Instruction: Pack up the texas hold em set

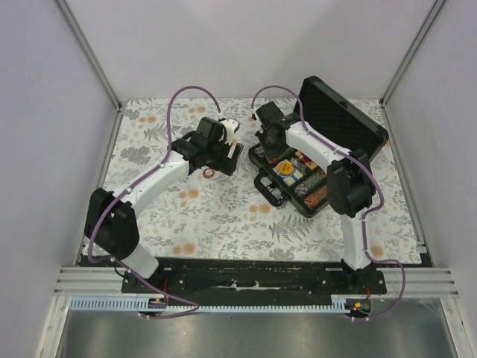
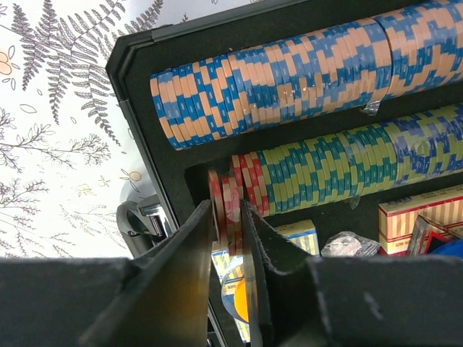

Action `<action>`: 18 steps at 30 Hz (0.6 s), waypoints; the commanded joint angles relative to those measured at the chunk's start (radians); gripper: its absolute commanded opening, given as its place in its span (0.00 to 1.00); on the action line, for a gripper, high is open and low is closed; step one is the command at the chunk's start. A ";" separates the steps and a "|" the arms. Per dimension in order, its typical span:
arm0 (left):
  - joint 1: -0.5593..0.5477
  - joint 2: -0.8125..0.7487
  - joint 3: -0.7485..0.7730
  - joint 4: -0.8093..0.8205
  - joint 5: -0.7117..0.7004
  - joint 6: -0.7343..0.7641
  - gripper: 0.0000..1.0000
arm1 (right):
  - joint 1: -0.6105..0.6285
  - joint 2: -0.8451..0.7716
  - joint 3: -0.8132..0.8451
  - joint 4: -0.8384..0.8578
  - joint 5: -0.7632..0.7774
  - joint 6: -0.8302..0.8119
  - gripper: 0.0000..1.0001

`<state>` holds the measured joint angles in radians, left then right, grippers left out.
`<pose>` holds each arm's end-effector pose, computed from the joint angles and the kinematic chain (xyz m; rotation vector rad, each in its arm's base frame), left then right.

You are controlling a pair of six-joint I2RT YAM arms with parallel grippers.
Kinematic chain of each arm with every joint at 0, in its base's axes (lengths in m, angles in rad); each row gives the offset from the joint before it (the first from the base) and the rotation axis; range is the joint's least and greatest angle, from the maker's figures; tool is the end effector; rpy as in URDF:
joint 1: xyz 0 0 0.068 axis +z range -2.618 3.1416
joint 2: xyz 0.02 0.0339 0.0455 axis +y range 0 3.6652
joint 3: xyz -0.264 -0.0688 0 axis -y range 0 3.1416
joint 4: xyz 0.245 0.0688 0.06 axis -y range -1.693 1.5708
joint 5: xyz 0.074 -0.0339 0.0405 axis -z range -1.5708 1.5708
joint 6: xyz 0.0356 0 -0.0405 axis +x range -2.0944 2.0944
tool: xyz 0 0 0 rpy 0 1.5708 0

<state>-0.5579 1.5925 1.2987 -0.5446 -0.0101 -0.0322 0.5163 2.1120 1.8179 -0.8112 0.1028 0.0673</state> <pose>0.2979 -0.1855 0.2824 0.6257 2.3435 -0.2588 0.3992 0.2224 0.2284 -0.5619 2.6068 0.0505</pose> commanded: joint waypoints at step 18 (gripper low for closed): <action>0.000 -0.019 0.010 0.003 -0.034 0.031 0.89 | -0.002 -0.037 -0.005 0.066 0.130 0.000 0.42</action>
<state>-0.5579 1.5925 1.2987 -0.5472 -0.0265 -0.0319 0.5316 2.1120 1.8175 -0.8074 0.1154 0.0780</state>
